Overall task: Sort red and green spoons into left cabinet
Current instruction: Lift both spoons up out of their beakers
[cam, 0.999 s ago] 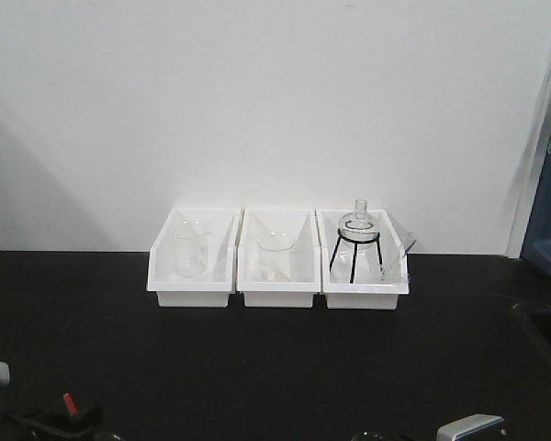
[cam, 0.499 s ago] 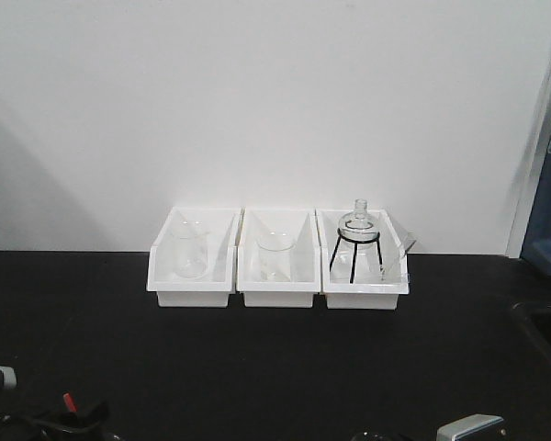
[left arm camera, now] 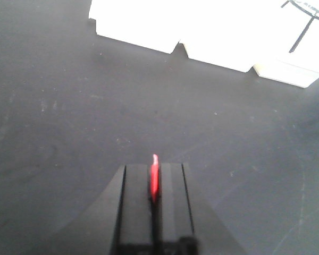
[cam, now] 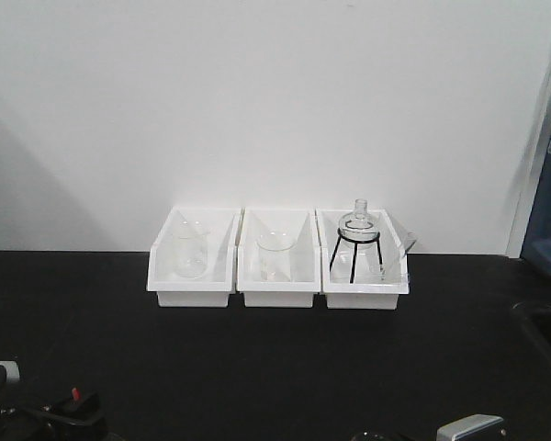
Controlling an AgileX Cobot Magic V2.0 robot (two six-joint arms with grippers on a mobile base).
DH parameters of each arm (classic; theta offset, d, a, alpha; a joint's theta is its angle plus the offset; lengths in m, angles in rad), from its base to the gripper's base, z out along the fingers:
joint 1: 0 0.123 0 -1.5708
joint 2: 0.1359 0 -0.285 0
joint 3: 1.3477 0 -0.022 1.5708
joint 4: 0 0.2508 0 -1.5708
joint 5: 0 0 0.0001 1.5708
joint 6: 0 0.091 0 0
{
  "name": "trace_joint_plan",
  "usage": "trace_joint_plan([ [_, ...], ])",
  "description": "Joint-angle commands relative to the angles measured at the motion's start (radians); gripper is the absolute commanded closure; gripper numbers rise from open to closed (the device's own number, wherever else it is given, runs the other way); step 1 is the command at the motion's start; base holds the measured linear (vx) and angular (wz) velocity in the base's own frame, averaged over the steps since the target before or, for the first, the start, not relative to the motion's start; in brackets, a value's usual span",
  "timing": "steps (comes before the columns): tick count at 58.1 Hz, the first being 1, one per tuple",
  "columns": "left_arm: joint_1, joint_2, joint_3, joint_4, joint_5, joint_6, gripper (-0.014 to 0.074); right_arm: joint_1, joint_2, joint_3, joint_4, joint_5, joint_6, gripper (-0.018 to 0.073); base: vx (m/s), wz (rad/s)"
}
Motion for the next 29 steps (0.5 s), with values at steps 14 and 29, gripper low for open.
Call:
trace_joint_plan([
  [14, -0.004, -0.034, -0.025, 0.046, -0.297, 0.010, 0.0603, 0.001, -0.072, -0.014, -0.004, -0.201, -0.024, 0.0568, 0.00, 0.00],
  [29, -0.004, -0.110, -0.025, 0.118, -0.335, 0.009, 0.0601, 0.001, -0.226, -0.014, -0.002, -0.201, -0.026, 0.0568, 0.00, 0.00],
])
